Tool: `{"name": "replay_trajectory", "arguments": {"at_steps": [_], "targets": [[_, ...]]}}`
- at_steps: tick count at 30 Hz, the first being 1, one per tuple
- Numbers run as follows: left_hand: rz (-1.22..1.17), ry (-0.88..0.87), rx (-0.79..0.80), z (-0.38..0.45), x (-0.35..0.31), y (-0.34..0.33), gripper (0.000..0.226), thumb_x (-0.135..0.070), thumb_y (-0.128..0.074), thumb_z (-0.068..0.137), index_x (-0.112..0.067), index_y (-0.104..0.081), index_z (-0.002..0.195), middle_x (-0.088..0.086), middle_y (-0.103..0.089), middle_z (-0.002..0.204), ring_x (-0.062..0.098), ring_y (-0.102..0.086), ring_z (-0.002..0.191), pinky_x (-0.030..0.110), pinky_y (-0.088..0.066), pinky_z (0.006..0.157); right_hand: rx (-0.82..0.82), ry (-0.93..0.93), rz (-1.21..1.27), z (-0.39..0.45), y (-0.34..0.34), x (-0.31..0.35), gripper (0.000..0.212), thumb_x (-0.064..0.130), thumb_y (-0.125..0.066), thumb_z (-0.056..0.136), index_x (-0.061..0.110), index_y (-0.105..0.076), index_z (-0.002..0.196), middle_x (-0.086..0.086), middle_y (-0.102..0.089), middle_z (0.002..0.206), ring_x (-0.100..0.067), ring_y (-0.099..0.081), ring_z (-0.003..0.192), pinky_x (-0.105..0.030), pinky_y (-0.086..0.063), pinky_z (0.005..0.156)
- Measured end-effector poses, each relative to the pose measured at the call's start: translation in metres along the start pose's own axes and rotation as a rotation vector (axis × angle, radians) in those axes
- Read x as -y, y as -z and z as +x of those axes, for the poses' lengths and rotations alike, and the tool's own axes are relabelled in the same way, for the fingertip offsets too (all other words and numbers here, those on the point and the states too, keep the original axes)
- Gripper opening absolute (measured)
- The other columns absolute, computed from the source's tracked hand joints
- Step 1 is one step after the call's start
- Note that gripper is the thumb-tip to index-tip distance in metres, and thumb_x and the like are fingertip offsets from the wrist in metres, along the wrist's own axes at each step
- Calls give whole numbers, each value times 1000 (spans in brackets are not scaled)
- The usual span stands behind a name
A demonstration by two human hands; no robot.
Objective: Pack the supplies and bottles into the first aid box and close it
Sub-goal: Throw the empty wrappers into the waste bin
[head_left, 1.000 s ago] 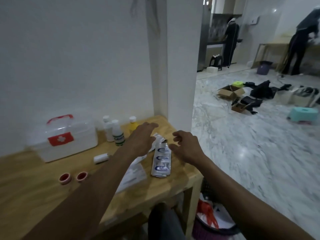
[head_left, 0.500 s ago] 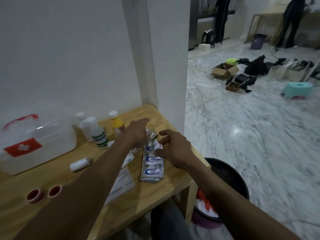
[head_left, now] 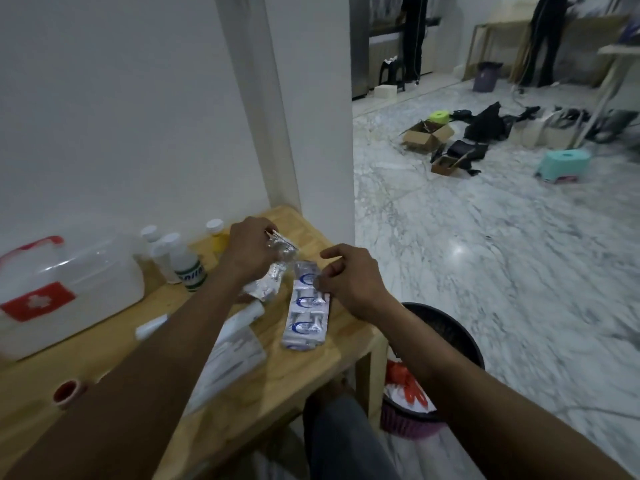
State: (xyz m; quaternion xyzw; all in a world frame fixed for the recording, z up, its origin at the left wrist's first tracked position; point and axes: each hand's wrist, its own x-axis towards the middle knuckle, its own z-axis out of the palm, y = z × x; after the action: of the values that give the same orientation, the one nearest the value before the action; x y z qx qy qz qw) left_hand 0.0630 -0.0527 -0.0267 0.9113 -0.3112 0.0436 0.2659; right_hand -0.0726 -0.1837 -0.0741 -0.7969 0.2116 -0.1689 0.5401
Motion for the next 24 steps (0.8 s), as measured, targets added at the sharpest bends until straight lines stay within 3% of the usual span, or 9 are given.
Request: {"name": "replay_trajectory", "arguments": {"at_steps": [3,8,11,14,18,24], "targets": [[-46,15,-44,-4,-1,10,25,-5,-80,71,-2,-74,96,16,-73,88,24,-65,79,25,-42,70,-31,-16,50,1,4,2,43,3,-82,70,11,-66,109,0,-73,72,-11,-67,62,-35,-58,62],[-63,-17,-127,-10,0,22,10,-6,-68,82,-1,-73,89,16,-72,90,26,-65,85,25,-43,74,-90,14,79,3,5,7,39,4,-82,71,15,-66,105,-2,-72,76,-15,-69,68,-40,-61,66],[-85,-64,-183,-14,-1,29,16,-18,-67,86,-3,-68,81,14,-71,85,32,-64,85,35,-47,82,-137,14,113,6,7,8,37,5,-82,71,19,-67,102,1,-70,75,-21,-71,73,-49,-61,69],[-102,-120,-244,-15,-5,33,14,-19,-69,84,-5,-68,82,11,-72,82,32,-65,80,38,-50,79,-184,26,162,8,14,13,37,7,-81,73,20,-67,104,1,-69,74,-24,-71,74,-51,-60,67],[-151,-160,-280,-13,-25,31,14,-19,-72,80,-6,-66,77,9,-69,73,32,-65,73,42,-51,76,-282,38,205,7,39,21,29,11,-81,75,23,-69,99,3,-66,74,-18,-66,66,-45,-59,67],[-288,-179,-240,-5,-84,-6,13,-20,-73,81,-7,-72,84,9,-73,78,26,-68,74,36,-52,76,-508,15,165,4,110,4,8,23,-75,84,18,-73,90,5,-71,78,-8,-65,69,-26,-52,63]]}}
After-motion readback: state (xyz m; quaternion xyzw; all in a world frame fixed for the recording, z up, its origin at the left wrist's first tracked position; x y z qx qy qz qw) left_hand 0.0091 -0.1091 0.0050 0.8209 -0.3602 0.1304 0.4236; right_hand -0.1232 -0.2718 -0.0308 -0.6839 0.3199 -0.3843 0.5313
